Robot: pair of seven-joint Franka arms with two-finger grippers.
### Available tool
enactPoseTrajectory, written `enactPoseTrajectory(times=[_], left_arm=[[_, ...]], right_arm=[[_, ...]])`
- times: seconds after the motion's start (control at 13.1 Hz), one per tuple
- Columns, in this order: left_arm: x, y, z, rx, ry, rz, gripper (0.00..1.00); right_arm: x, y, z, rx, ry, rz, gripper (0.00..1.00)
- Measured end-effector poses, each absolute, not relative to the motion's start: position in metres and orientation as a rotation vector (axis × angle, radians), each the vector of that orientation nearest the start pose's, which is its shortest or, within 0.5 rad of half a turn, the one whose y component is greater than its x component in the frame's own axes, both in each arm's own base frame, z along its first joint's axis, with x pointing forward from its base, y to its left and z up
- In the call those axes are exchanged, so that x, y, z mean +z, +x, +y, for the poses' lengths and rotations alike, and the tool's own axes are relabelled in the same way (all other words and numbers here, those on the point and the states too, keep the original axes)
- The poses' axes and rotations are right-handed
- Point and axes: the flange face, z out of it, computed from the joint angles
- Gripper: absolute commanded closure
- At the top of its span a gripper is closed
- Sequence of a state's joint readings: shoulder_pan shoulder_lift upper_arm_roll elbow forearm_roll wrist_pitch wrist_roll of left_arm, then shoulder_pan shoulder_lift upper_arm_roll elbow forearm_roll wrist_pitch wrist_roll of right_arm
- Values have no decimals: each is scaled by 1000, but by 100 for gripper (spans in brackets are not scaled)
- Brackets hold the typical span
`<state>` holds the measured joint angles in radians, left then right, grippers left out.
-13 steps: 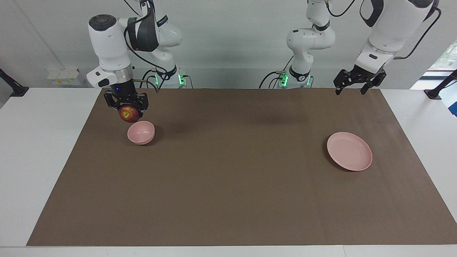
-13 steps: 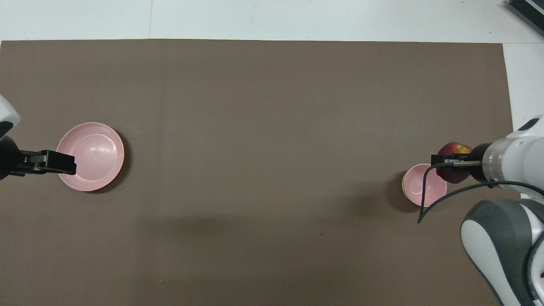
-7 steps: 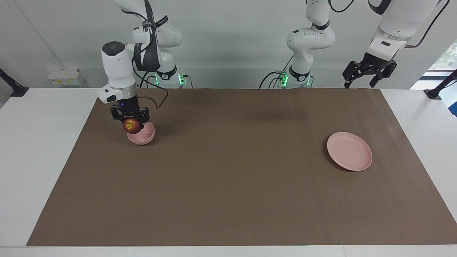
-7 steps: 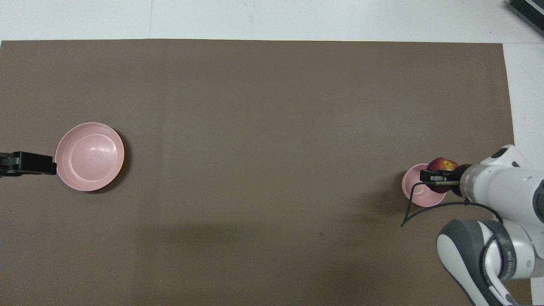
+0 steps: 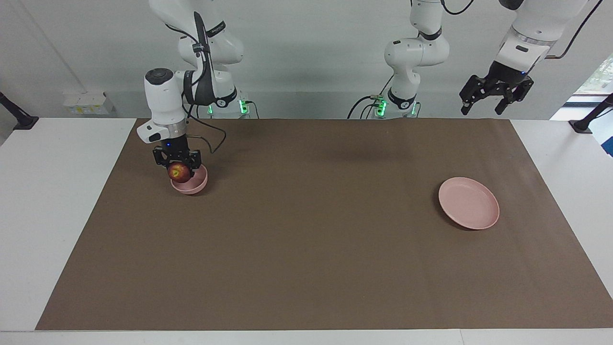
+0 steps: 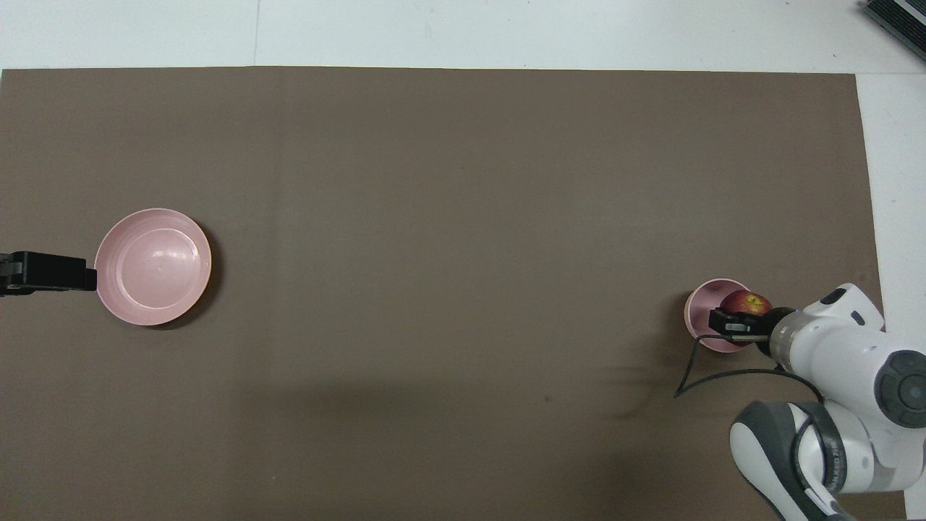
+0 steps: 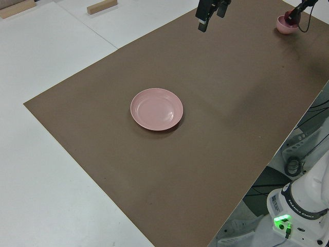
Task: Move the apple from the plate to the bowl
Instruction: 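Lower the apple into the pink bowl and open the right gripper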
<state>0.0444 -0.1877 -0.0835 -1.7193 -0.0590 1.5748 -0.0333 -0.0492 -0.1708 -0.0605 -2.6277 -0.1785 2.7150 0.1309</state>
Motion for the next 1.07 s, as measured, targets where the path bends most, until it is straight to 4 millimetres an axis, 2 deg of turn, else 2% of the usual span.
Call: enactPoseTrajectory(times=[0.08, 0.15, 0.23, 0.46, 0.61, 0.84, 1.07], left_arm=[[653, 494, -30, -65, -3187, 9, 0], [653, 494, -30, -64, -3187, 8, 0], [653, 494, -29, -63, -3188, 5, 0], [653, 495, -25, -63, -3189, -7, 0], [653, 494, -25, -61, -3189, -6, 0], [653, 494, -24, -63, -3178, 102, 0], [652, 494, -23, -56, -3174, 142, 0]], right_arm=[[329, 444, -42, -419, -3191, 139, 80], [329, 444, -41, -419, -3191, 137, 20], [328, 444, -41, -419, -3191, 137, 0], [333, 449, -38, -426, -3192, 125, 0], [345, 458, -38, -374, -3210, 127, 0], [385, 480, -38, -219, -3252, 137, 0], [438, 502, -26, -95, -3276, 130, 0]])
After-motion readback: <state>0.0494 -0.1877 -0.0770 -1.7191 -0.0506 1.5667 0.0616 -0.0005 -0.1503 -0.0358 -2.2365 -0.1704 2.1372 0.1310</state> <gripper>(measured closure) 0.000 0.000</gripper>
